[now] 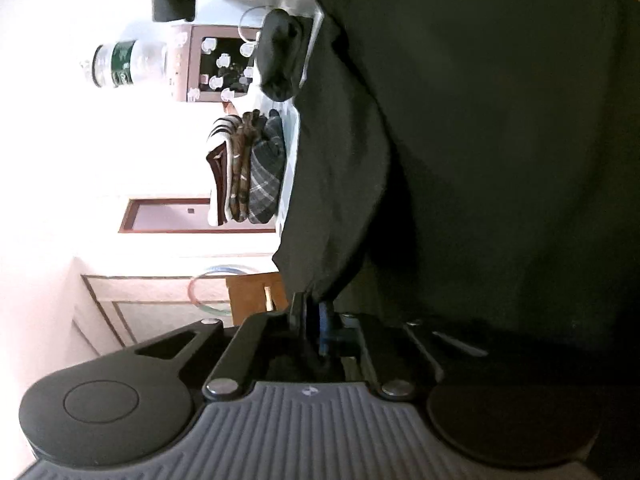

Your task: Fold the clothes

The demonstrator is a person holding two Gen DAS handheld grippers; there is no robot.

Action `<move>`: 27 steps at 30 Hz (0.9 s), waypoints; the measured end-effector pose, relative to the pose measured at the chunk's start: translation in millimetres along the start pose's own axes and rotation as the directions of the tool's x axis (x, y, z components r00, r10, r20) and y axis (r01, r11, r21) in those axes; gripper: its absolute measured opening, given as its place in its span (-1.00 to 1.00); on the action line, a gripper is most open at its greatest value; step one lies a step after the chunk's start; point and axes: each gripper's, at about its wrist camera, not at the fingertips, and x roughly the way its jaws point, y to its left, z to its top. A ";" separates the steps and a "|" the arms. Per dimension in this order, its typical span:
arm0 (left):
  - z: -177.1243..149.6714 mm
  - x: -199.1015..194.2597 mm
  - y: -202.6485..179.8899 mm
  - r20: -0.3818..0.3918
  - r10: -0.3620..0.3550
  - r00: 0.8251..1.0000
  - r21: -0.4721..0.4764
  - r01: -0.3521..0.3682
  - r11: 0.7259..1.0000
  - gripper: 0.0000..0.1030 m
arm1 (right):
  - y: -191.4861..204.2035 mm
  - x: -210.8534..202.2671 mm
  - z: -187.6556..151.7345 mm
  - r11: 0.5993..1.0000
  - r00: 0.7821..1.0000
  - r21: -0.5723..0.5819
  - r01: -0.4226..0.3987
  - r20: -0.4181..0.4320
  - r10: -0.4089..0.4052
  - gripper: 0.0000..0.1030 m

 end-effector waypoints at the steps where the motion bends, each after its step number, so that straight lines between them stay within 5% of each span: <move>1: 0.4 -0.1 -1.9 -0.008 -0.002 1.000 0.022 0.002 1.000 -0.76 | 7.6 -6.2 2.0 1.000 1.000 -0.019 0.012 0.003 -0.012 -0.88; 5: 12.2 1.1 -4.0 -0.013 0.011 1.000 0.110 -0.010 0.994 -0.33 | 44.0 -35.5 12.8 0.986 0.995 -0.137 0.097 0.009 -0.097 -0.88; 11: 58.4 13.9 6.3 0.038 0.089 0.995 0.201 -0.095 0.975 -0.12 | 82.2 -78.1 31.2 0.917 0.966 -0.306 0.258 0.068 -0.249 -0.88; 16: 116.7 67.0 13.8 0.088 0.171 0.981 0.261 -0.188 0.947 -0.09 | 61.9 -83.0 48.4 0.912 0.950 -0.267 0.313 0.078 -0.303 -0.88; 27: 191.4 196.3 65.5 0.043 0.207 0.977 0.117 -0.211 0.970 0.03 | 12.0 -63.3 52.0 0.919 0.938 -0.189 0.347 0.083 -0.338 -0.88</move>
